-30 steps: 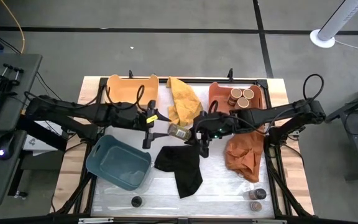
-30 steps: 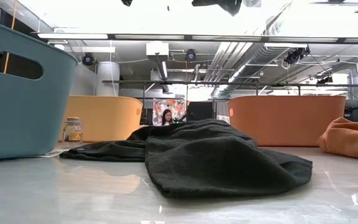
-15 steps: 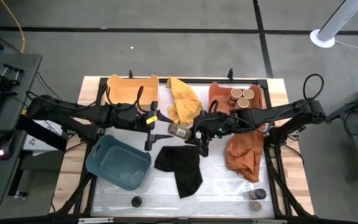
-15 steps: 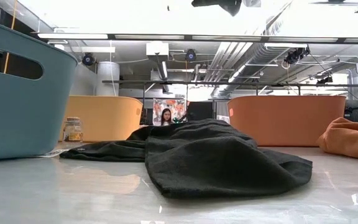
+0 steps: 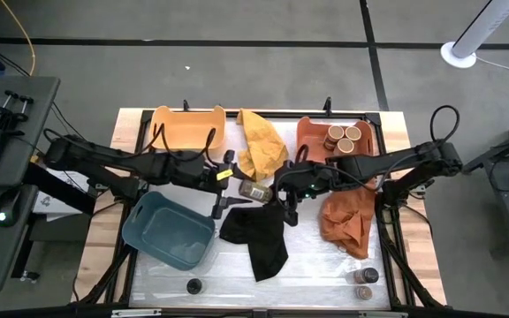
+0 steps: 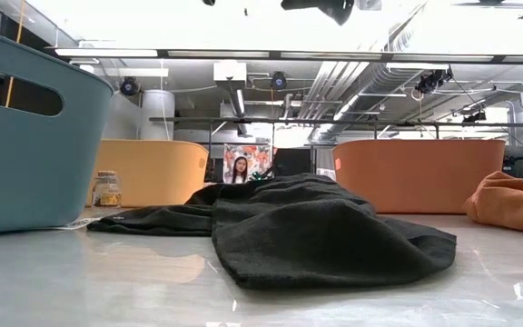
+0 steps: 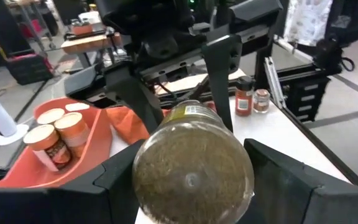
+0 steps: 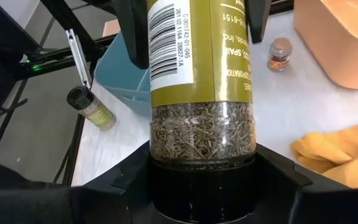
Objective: Sort spices by type
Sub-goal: Put the top black spice bottle into the yellow bin
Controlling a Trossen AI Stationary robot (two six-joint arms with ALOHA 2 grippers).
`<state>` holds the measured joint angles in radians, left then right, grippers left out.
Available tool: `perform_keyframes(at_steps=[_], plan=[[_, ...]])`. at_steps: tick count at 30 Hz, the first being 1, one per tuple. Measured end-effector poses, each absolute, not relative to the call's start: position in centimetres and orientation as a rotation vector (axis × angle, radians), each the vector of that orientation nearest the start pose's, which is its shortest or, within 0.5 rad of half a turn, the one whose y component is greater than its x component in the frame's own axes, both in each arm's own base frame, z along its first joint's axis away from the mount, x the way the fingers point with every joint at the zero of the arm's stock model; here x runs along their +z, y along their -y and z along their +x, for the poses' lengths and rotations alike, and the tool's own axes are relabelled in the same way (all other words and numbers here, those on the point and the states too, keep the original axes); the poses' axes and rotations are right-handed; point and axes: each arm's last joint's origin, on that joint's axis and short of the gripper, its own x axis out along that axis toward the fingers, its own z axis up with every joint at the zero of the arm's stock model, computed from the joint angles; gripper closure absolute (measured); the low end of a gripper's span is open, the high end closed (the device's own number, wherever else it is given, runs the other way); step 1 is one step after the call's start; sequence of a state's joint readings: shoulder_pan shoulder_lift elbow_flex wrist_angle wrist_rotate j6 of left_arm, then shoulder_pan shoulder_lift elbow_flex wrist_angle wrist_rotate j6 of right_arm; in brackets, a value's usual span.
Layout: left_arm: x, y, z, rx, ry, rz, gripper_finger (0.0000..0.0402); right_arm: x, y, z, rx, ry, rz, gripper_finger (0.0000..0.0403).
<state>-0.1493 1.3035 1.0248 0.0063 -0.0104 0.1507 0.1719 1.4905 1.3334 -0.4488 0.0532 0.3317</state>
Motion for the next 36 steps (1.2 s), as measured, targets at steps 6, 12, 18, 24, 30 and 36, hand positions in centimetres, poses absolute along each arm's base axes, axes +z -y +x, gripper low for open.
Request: perform_keyframes(at_steps=[6, 12, 18, 24, 30, 36], plan=[[32.1, 4.4, 29.3, -0.183, -0.265, 0.168, 0.0162, 33.2, -5.5, 32.5, 0.020, -0.623, 0.253, 0.0204], [32.1, 4.4, 29.3, -0.180, -0.263, 0.179, 0.0227, 33.2, -5.5, 32.5, 0.021, -0.615, 0.267, 0.0181], [32.4, 4.0, 28.5, -0.127, -0.299, 0.189, 0.0240, 33.8, -5.3, 32.6, -0.009, -0.590, 0.268, 0.0093], [33.9, 2.6, 25.2, 0.015, -0.355, 0.206, 0.0240, 35.8, -4.4, 32.2, -0.072, -0.614, 0.245, 0.0080], [37.0, 1.2, 20.0, 0.184, -0.230, 0.066, 0.0240, 37.1, -3.8, 32.4, -0.089, -0.556, 0.230, 0.0078], [37.3, 1.1, 16.4, 0.170, 0.164, -0.157, 0.0240, 38.4, -3.3, 33.8, -0.071, -0.356, 0.207, 0.0077]])
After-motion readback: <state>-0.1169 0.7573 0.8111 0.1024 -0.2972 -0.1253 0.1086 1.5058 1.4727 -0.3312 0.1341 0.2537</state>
